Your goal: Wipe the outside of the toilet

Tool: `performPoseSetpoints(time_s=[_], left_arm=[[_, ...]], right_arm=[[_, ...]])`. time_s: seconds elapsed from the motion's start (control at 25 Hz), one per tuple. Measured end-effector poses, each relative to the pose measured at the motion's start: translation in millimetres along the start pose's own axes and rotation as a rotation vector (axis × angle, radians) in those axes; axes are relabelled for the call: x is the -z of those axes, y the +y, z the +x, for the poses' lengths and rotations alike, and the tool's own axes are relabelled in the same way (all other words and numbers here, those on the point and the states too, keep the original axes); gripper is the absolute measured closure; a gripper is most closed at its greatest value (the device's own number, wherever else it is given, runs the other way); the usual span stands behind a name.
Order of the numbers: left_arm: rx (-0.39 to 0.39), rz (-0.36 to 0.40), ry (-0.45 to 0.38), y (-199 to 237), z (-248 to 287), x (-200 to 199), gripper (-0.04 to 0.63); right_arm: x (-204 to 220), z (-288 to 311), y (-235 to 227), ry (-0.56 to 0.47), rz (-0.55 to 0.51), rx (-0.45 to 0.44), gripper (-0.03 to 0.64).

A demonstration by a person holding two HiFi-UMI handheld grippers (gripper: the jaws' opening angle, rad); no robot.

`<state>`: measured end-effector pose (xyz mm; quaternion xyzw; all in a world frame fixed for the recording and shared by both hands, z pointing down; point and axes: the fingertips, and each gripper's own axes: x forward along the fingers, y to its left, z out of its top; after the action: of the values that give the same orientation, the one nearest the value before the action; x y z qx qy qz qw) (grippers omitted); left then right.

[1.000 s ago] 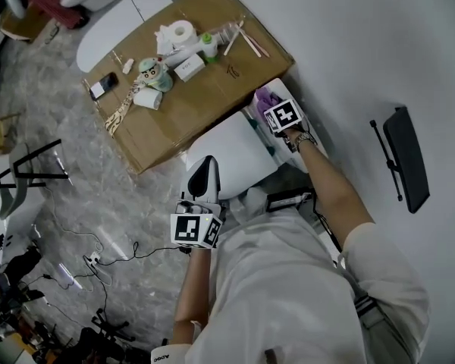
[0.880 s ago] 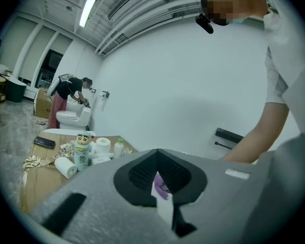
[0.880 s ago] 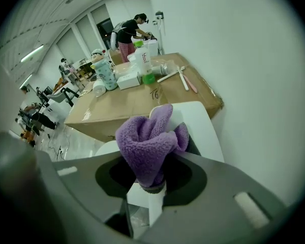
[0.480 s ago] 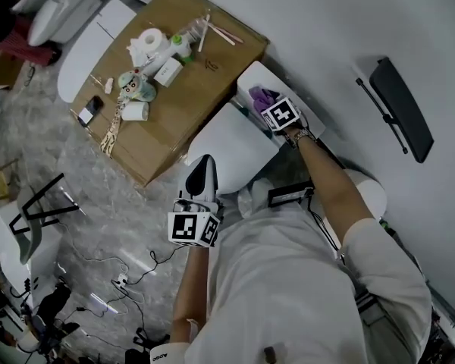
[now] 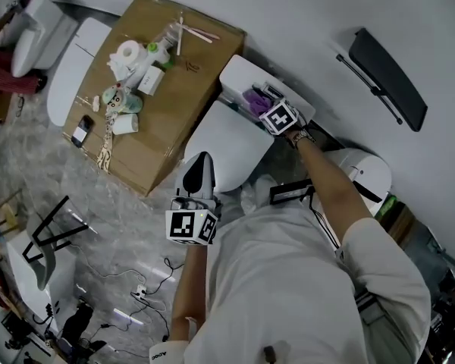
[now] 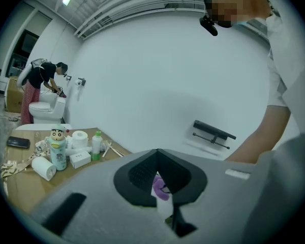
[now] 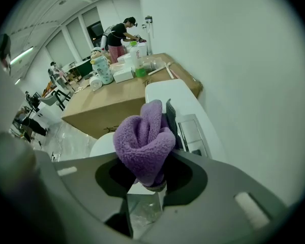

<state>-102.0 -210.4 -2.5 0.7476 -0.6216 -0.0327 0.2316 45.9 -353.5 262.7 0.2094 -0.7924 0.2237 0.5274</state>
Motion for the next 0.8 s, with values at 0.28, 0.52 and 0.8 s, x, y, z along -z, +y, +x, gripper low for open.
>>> performPoseSetpoints(time_s=[0.28, 0.52, 0.8], left_arm=[[0.073, 0.008, 0.028, -17, 15, 9, 0.591], [0.132, 0.023, 0.035, -38, 24, 11, 0.591], [0.168, 0.029, 0.05, -49, 26, 15, 0.591]], right_arm=[[29, -16, -19, -0.014, 0.052, 0.039, 0.486], [61, -29, -24, -0.002, 0.092, 0.041, 0.486], [96, -42, -35, -0.026, 0.252, 0.03, 0.486]])
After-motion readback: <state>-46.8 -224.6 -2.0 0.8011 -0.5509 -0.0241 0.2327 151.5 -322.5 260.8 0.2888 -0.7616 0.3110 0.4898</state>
